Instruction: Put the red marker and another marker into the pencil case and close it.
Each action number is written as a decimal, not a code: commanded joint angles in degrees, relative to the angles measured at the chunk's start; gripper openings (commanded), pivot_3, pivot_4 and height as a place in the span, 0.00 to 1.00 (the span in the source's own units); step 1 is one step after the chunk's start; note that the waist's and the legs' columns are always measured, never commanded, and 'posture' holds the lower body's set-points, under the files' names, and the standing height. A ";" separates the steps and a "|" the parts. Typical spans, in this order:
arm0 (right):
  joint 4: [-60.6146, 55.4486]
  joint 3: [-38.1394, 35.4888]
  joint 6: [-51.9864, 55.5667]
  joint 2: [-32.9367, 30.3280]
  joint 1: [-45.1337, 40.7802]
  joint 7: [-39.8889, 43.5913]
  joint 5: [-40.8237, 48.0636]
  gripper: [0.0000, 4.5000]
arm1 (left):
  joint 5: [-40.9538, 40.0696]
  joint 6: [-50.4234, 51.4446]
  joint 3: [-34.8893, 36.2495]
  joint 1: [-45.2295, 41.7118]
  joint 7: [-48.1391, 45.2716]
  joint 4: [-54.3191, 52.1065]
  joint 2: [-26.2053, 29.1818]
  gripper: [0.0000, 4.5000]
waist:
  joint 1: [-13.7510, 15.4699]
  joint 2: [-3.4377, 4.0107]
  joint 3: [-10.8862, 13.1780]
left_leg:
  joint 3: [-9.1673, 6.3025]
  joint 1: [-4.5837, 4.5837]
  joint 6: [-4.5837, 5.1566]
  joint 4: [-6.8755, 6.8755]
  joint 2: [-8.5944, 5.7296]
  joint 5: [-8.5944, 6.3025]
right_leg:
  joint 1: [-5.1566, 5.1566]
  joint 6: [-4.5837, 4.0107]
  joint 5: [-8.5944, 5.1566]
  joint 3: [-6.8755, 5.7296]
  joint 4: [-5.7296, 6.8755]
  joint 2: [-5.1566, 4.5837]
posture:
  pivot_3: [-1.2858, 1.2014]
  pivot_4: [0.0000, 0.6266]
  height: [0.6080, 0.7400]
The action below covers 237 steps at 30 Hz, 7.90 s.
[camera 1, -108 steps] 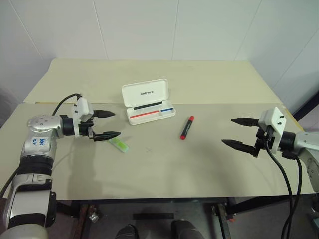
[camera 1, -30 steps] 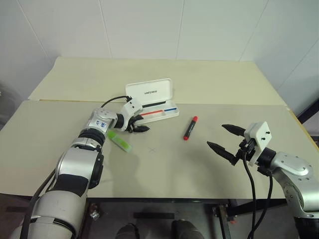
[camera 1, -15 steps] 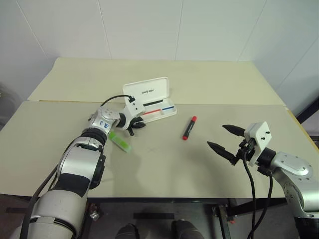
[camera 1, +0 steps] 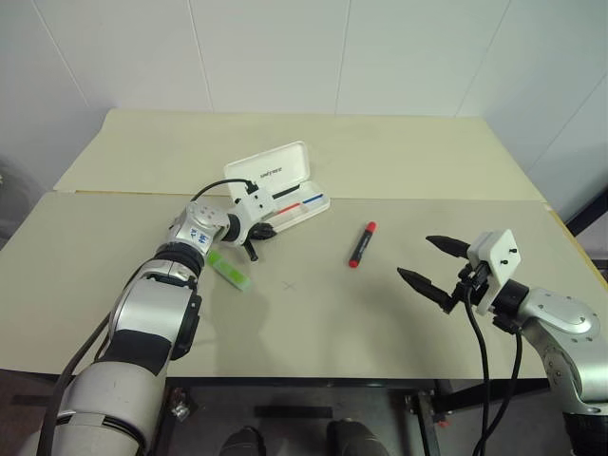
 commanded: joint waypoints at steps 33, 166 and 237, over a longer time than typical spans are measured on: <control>4.27 -5.00 -1.52 -6.30 -2.94 5.42 0.47 1.00 | -15.34 -6.14 0.76 15.39 -41.67 -35.53 8.58 0.01 | -0.03 0.01 0.01 | -0.01 -0.05 0.03 0.14 0.02 -0.03 | 0.00 -0.01 0.00 0.00 0.08 -0.03 | 0.52 0.24 1.00; 68.87 10.07 -28.61 3.30 -44.91 -0.69 -23.57 1.00 | -49.58 19.45 19.63 39.71 -15.89 -75.80 11.60 0.99 | -3.57 0.32 0.21 | 0.03 0.06 0.40 0.37 0.00 -0.43 | 0.44 0.12 0.06 -0.02 -0.52 -0.23 | 0.52 0.24 1.00; 53.22 7.14 -8.21 21.79 -37.74 -1.92 -10.59 1.00 | -49.48 17.82 18.10 41.08 -13.62 -77.51 8.77 0.99 | -4.68 0.73 0.47 | -0.01 0.10 0.26 0.31 0.01 -0.35 | 0.44 0.19 0.09 -0.05 -0.39 -0.21 | 0.52 0.24 1.00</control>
